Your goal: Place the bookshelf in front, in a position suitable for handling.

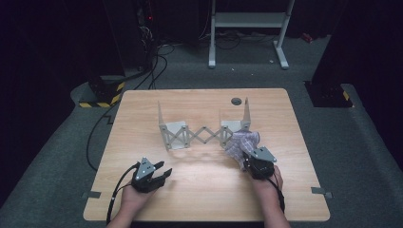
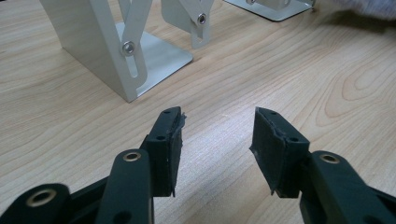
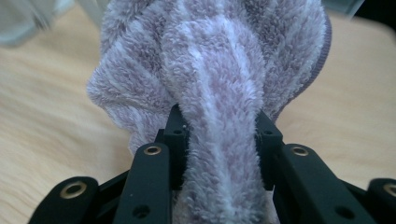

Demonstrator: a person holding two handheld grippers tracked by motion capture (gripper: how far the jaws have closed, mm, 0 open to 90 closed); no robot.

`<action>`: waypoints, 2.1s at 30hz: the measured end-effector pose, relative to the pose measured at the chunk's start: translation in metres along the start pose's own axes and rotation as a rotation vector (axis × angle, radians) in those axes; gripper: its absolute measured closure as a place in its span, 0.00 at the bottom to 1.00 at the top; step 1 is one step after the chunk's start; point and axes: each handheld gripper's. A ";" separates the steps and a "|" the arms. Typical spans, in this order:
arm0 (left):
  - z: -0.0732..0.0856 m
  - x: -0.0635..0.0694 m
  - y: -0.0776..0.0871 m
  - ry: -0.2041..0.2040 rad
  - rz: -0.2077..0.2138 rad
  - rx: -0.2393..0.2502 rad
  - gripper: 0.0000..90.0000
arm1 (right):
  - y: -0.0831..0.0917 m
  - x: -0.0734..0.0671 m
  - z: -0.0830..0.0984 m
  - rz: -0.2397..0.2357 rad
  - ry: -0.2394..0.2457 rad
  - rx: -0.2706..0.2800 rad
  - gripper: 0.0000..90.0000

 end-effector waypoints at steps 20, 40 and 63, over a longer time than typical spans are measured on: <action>0.000 0.000 0.001 0.004 -0.004 0.010 0.55 | -0.004 0.002 -0.005 0.016 -0.027 0.040 0.74; -0.001 0.000 0.004 -0.022 -0.005 0.033 0.51 | -0.023 -0.041 0.003 -0.099 0.103 -0.073 0.74; -0.002 -0.003 0.005 0.000 0.002 0.034 0.51 | 0.006 -0.048 -0.033 -0.044 0.080 0.156 0.73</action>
Point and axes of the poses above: each handheld gripper's, and its own axes: y roughly backward along the jaws, z roughly out of its underside, x roughly to its right, and after that the axes turned 2 degrees about -x, right-handed
